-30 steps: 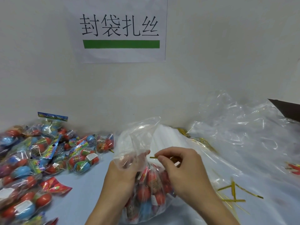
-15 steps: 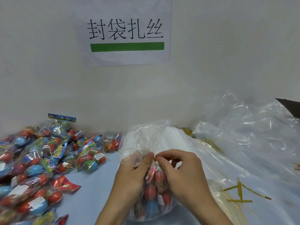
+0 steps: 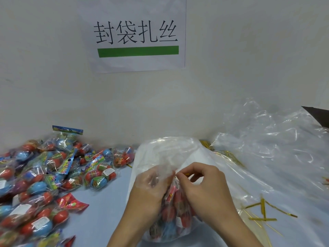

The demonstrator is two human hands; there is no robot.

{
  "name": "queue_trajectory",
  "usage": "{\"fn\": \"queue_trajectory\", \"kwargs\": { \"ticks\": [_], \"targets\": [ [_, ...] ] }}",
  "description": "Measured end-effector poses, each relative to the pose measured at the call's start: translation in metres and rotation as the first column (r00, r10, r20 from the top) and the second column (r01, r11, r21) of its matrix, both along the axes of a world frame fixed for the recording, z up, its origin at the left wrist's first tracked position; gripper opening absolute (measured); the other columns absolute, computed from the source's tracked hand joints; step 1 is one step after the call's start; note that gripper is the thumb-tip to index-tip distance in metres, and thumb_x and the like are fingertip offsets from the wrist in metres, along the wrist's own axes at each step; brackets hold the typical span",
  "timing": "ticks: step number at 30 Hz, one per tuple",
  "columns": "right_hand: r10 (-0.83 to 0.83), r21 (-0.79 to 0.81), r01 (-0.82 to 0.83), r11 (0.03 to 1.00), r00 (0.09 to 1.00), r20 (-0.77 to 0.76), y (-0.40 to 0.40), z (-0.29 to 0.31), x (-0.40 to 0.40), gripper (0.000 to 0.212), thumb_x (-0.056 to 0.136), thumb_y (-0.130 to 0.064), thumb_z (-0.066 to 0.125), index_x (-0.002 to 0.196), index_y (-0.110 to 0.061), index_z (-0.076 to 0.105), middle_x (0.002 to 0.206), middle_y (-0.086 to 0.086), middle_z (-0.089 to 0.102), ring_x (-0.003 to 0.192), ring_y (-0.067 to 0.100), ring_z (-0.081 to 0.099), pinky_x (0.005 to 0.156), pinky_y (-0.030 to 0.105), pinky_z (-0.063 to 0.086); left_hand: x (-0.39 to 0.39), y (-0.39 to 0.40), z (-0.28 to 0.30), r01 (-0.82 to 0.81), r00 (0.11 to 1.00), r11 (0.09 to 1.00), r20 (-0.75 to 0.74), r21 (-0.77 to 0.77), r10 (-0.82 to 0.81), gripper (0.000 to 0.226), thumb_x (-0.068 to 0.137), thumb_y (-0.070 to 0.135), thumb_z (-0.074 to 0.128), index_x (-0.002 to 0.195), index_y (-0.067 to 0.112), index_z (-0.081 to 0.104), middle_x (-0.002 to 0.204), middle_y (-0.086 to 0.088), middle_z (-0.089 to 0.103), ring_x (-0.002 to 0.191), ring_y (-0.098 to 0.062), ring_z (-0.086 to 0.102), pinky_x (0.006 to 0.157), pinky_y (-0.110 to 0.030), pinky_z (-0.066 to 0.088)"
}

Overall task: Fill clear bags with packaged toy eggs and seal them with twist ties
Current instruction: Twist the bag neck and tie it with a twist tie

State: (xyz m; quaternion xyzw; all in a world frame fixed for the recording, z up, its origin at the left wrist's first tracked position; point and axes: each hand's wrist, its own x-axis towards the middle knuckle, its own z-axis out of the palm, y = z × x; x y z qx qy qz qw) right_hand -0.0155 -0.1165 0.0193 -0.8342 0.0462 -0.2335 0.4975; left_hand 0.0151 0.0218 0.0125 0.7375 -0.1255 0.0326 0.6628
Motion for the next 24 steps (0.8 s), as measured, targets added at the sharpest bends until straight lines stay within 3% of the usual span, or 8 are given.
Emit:
{"fn": "queue_trajectory", "kwargs": {
  "ticks": [4, 8, 12, 15, 21, 24],
  "targets": [
    [0.079, 0.084, -0.077, 0.993, 0.997, -0.014, 0.002, 0.004, -0.001, 0.017, 0.085, -0.032, 0.076, 0.069, -0.029, 0.076, 0.074, -0.022, 0.071, 0.08, -0.003, 0.064, 0.066, 0.005, 0.043, 0.001, 0.001, -0.002, -0.032, 0.999, 0.999, -0.032, 0.004, 0.032, 0.018, 0.094, 0.036, 0.061, 0.087, 0.03, 0.077, 0.084, 0.013, 0.076, 0.082, -0.003, 0.071, 0.061, -0.009, 0.05],
    [0.179, 0.131, -0.169, 0.977, 0.982, -0.066, -0.001, 0.008, -0.005, 0.016, 0.085, -0.022, 0.07, 0.078, -0.033, 0.08, 0.08, -0.022, 0.073, 0.077, -0.004, 0.066, 0.064, 0.009, 0.047, 0.002, 0.002, -0.001, -0.063, 0.996, 0.998, -0.064, 0.004, 0.063, 0.019, 0.096, 0.038, 0.059, 0.086, 0.031, 0.074, 0.08, 0.015, 0.073, 0.077, 0.003, 0.068, 0.058, -0.006, 0.047],
    [0.287, 0.219, -0.261, 0.94, 0.953, -0.094, -0.006, 0.014, -0.006, 0.032, 0.094, -0.009, 0.058, 0.085, -0.028, 0.082, 0.086, -0.015, 0.077, 0.089, 0.001, 0.07, 0.078, 0.017, 0.051, 0.002, 0.004, -0.002, -0.086, 0.993, 0.996, -0.079, -0.021, 0.084, 0.02, 0.092, 0.044, 0.061, 0.092, 0.029, 0.074, 0.083, 0.018, 0.074, 0.078, 0.005, 0.068, 0.058, -0.005, 0.046],
    [0.316, 0.274, -0.281, 0.92, 0.944, -0.092, -0.009, 0.015, -0.007, 0.028, 0.095, -0.017, 0.06, 0.083, -0.027, 0.083, 0.085, -0.01, 0.078, 0.087, 0.005, 0.072, 0.078, 0.02, 0.054, 0.0, 0.004, -0.001, -0.06, 0.995, 0.998, -0.077, -0.026, 0.058, 0.022, 0.091, 0.045, 0.062, 0.088, 0.028, 0.075, 0.082, 0.015, 0.076, 0.077, 0.001, 0.07, 0.058, -0.007, 0.047],
    [0.399, 0.359, -0.333, 0.872, 0.908, -0.126, -0.016, 0.019, -0.008, 0.027, 0.097, -0.02, 0.061, 0.085, -0.026, 0.084, 0.087, -0.006, 0.079, 0.081, 0.003, 0.073, 0.069, 0.01, 0.05, -0.001, 0.005, 0.002, -0.014, 0.997, 1.0, -0.078, -0.028, 0.012, 0.023, 0.091, 0.044, 0.061, 0.09, 0.027, 0.076, 0.085, 0.011, 0.077, 0.081, -0.003, 0.072, 0.062, -0.009, 0.049],
    [0.366, 0.321, -0.308, 0.895, 0.921, -0.136, -0.015, 0.015, -0.007, 0.019, 0.092, -0.02, 0.069, 0.083, -0.027, 0.083, 0.083, -0.001, 0.079, 0.082, 0.014, 0.075, 0.072, 0.025, 0.059, -0.002, 0.004, 0.003, 0.001, 0.997, 0.999, -0.079, -0.033, -0.003, 0.021, 0.09, 0.042, 0.062, 0.086, 0.029, 0.077, 0.084, 0.012, 0.076, 0.078, -0.002, 0.071, 0.061, -0.009, 0.05]
  ]
}}
